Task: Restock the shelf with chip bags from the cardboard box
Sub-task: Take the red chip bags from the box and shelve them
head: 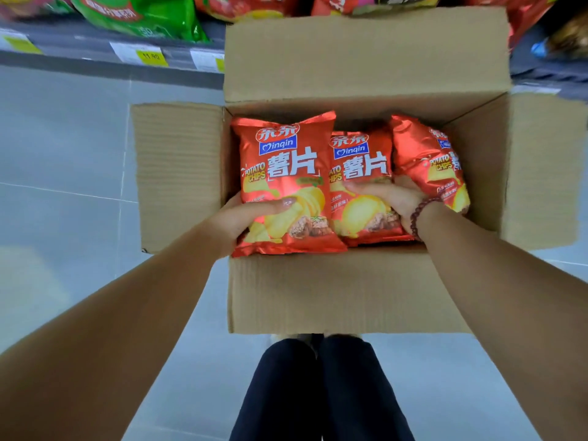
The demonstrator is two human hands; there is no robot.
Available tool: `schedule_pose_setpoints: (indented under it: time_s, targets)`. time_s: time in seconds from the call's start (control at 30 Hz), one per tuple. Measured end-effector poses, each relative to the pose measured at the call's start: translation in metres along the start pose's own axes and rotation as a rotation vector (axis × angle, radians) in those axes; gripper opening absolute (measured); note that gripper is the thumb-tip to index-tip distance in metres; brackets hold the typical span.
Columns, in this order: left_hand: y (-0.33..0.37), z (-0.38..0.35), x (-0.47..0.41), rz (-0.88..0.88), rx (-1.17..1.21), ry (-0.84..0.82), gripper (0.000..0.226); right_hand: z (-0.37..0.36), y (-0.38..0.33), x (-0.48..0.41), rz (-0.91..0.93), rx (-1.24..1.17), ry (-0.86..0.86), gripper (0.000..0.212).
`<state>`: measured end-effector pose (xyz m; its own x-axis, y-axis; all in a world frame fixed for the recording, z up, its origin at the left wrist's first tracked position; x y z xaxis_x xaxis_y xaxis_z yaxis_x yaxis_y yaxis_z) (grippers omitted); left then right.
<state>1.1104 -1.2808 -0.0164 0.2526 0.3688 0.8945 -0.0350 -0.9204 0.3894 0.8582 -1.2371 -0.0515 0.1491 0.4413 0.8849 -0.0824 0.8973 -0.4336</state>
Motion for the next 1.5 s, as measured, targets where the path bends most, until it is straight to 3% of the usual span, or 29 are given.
schedule_pose_setpoints:
  time_s: [0.17,0.37,0.53,0.63,0.8,0.87,1.03,1.17,1.33,1.43,1.5]
  targets:
    - [0.01,-0.004,0.034,0.017,0.048,-0.038,0.074,0.005,-0.02,0.038,0.146,0.048,-0.023,0.078]
    - [0.032,-0.021,0.083,-0.055,0.016,-0.049,0.083,0.014,-0.032,0.086,0.113,-0.026,0.065,0.071]
    - [0.065,-0.048,0.147,-0.042,-0.018,-0.125,0.086,0.026,-0.046,0.147,0.108,-0.224,0.104,0.088]
    - [0.094,-0.059,0.182,-0.063,0.01,-0.151,0.096,0.042,-0.066,0.181,0.178,-0.324,0.133,0.074]
    - [0.166,-0.07,0.244,-0.24,-0.05,-0.101,0.103,0.081,-0.116,0.253,0.324,-0.402,0.076,0.107]
    - [0.2,-0.075,0.278,-0.318,-0.06,-0.089,0.092,0.1,-0.144,0.289,0.414,-0.386,0.033,0.1]
    - [0.266,-0.096,0.358,-0.452,-0.114,-0.17,0.103,0.136,-0.209,0.377,0.576,-0.362,-0.004,0.088]
    - [0.305,-0.112,0.421,-0.545,-0.133,-0.243,0.105,0.159,-0.242,0.451,0.71,-0.43,-0.021,0.058]
    - [0.343,-0.136,0.499,-0.657,-0.158,-0.317,0.116,0.186,-0.279,0.545,0.91,-0.418,-0.002,0.087]
    - [0.367,-0.155,0.539,-0.747,-0.175,-0.34,0.119,0.198,-0.301,0.59,1.011,-0.4,0.011,0.082]
    - [0.381,-0.168,0.57,-0.809,-0.181,-0.377,0.119,0.206,-0.317,0.621,1.077,-0.391,0.032,0.067]
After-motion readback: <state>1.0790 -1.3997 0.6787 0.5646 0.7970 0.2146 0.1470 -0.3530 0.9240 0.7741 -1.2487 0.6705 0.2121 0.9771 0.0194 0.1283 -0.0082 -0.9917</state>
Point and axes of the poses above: each hand's wrist, its own x-axis away from the middle knuckle, its own z-axis out of the back of the hand, y = z × x, the point moved 2 cm from there along -x, towards the middle knuckle, and after that the axes turned 11 degrees about x, right-handed, at the moved point
